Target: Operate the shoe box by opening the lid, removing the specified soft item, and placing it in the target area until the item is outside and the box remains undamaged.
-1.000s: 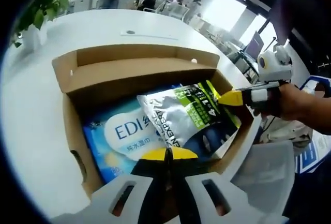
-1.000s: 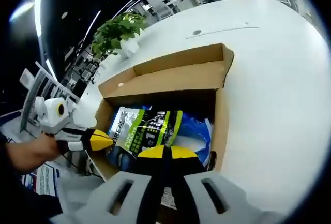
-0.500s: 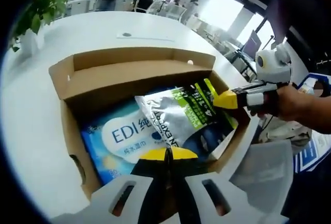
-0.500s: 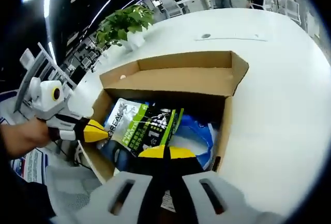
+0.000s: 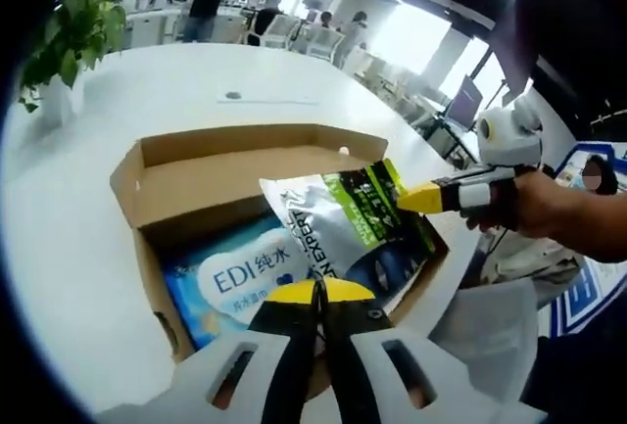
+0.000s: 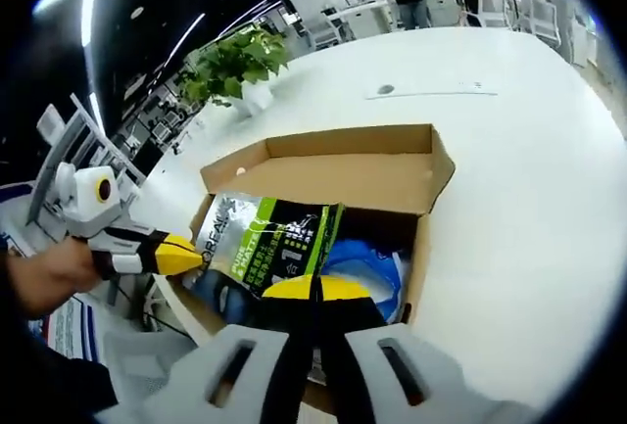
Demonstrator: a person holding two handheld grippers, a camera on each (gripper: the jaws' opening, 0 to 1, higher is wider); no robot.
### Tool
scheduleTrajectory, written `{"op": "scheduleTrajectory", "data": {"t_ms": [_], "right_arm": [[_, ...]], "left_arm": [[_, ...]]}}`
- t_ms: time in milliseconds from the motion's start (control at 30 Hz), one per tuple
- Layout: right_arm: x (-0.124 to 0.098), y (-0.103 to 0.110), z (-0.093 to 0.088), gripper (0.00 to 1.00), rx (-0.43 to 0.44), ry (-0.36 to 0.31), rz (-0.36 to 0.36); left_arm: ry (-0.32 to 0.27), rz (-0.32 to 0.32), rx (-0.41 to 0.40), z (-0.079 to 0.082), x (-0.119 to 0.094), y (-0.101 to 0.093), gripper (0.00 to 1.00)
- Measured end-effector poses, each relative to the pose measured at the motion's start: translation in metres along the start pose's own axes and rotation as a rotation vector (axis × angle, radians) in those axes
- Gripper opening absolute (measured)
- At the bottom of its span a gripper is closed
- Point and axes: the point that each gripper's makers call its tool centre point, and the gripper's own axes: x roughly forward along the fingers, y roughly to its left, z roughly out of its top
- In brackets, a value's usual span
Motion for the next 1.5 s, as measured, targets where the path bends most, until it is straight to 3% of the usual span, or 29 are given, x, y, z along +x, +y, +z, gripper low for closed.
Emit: {"op": "scheduleTrajectory", "data": {"t_ms": [233, 733, 1033, 1500], "right_arm": [[-0.018, 0.006, 0.012, 0.0, -0.01, -0.038, -0.041], [-0.051, 0.005, 0.022, 0.0, -0.037, -0.079, -0.119], [-0.07, -0.022, 0.027, 0.0, -0.036, -0.09, -0.127], [-0.1, -0.103, 0.032, 0.0, -0.033, -0.076, -0.109]], "left_arm": [[-0.044, -0.038, 0.039, 0.019, -0.012, -0.014, 0.0], [-0.065, -0.094, 0.116, 0.034, -0.022, -0.044, 0.0], [-0.055, -0.097, 0.15, 0.046, -0.003, -0.071, 0.0], [-0.027, -0.081, 0.141, 0.063, 0.061, -0.122, 0.0]]}}
